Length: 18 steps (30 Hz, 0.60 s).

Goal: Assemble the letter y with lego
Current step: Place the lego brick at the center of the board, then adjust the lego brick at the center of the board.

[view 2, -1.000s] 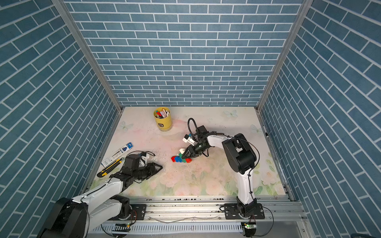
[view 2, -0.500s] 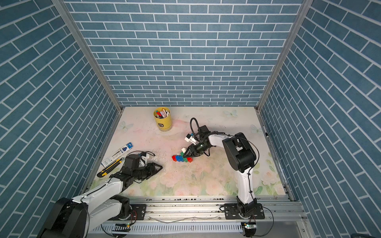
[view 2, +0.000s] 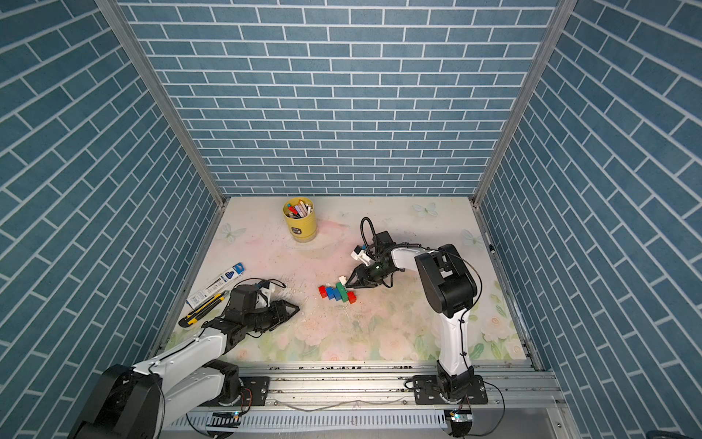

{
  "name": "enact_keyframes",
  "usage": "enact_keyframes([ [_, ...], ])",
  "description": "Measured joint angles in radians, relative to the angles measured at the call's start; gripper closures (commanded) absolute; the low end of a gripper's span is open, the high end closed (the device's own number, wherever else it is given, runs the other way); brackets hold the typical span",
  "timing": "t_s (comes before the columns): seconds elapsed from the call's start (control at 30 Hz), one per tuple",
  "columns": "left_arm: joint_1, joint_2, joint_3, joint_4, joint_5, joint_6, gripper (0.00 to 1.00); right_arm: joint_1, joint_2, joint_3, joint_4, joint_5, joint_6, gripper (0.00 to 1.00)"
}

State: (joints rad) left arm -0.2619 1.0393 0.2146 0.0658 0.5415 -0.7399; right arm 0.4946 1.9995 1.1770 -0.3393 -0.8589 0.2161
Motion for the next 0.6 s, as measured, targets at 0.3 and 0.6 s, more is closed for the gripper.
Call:
enact_keyframes([
  [0.3,-0.002,-0.012,0.015,-0.047,-0.014,0.007,0.44,0.037,-0.27,-0.21,0.048,0.278,0.134,0.7],
  [0.6,-0.029,0.004,0.05,-0.072,-0.025,0.008,0.42,0.209,-0.275,-0.274,0.108,0.423,0.227,0.72],
])
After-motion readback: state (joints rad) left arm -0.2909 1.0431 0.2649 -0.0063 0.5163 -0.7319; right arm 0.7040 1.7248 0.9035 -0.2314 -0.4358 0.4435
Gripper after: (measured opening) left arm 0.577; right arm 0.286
